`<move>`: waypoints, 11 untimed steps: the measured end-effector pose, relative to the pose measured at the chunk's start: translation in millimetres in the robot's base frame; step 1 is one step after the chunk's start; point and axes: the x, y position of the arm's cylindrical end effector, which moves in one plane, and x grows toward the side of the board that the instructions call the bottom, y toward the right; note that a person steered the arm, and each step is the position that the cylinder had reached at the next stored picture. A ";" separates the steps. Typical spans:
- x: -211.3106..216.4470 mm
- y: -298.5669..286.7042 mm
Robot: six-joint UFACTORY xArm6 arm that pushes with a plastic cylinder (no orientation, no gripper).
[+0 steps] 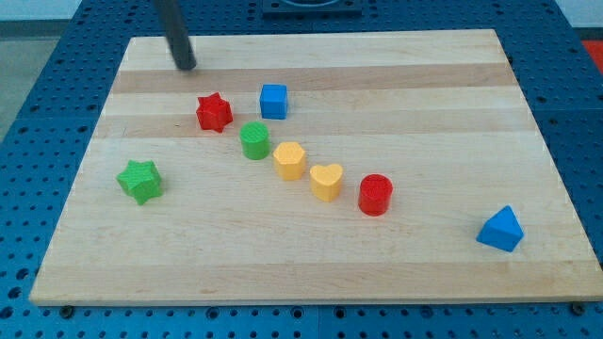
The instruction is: Push the blue cube into the red star
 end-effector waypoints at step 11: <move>70.4 -7.3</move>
